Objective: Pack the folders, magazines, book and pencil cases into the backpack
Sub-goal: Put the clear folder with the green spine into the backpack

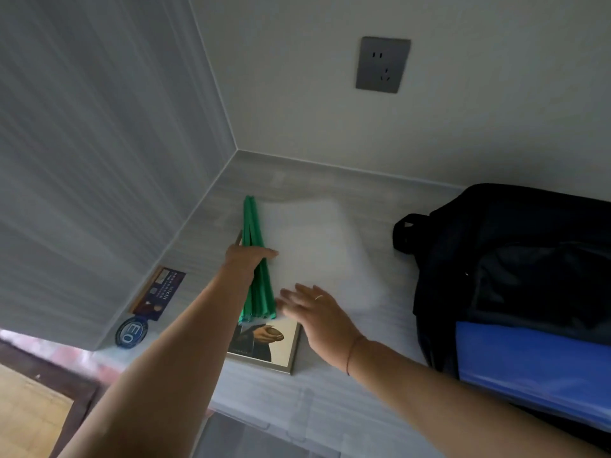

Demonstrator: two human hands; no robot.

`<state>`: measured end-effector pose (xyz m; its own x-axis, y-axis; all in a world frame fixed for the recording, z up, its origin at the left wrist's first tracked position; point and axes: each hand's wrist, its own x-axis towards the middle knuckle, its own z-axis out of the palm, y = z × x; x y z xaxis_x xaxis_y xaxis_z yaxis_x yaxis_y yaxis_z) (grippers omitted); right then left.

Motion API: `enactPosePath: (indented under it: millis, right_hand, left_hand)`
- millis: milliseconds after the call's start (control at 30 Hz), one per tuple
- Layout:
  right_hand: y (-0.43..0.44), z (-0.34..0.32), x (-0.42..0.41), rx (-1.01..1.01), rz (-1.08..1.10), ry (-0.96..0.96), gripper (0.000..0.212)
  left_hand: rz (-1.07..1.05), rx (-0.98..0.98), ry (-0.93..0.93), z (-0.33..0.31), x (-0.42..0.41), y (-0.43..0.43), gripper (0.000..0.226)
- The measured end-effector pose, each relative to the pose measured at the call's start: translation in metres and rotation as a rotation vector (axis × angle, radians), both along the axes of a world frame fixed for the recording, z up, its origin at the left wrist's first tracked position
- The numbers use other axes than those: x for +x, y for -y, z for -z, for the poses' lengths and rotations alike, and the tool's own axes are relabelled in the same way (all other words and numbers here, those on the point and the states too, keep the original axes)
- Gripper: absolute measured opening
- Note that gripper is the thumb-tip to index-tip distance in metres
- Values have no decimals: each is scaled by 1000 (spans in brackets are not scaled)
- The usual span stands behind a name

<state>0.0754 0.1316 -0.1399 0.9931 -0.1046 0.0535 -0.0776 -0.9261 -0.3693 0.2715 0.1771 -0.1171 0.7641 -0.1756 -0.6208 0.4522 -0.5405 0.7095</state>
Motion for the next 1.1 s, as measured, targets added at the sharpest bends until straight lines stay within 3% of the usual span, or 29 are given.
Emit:
enactPosePath:
  millis: [67,133,233,300,367,467,600,767,900,1000,1100]
  right_hand:
    - [-10,-1,-4,53,-97,-34,58]
    - [-10,-5,-8,236,-71,-38,53]
    - [21,-14,-4,467,324,132,56]
    - [55,-20,0,502,621,191,71]
    - [87,-26,1,632,772,134,92]
    - [120,-37,1,1069,809,145,110]
    - [149,-52,1,1437,726,207,102]
    - [165,-78,-11,1463,467,285,60]
    - [165,-83,-27,1499,418,383,28]
    - [161,-80,-33,1496,469,386,20]
    - [150,-79,-34,1504,489,355,27]
  left_hand:
    - [18,16,52,8,-1,-5,61]
    - [45,-25,110,15,-5,-10,50]
    - [109,-178,221,14,-14,-14,46]
    - [158,-269,276,2,-20,-14,42]
    - [204,-338,313,-15,-26,-12,37]
    - [309,-457,333,-45,-34,-9,42]
    - [413,-545,279,-73,-39,-11,53]
    - [494,-565,239,-78,-41,-16,54]
    - [390,-564,250,-66,-38,-20,41]
    - [328,-594,232,-58,-37,-23,31]
    - [296,-593,207,-49,-37,-26,34]
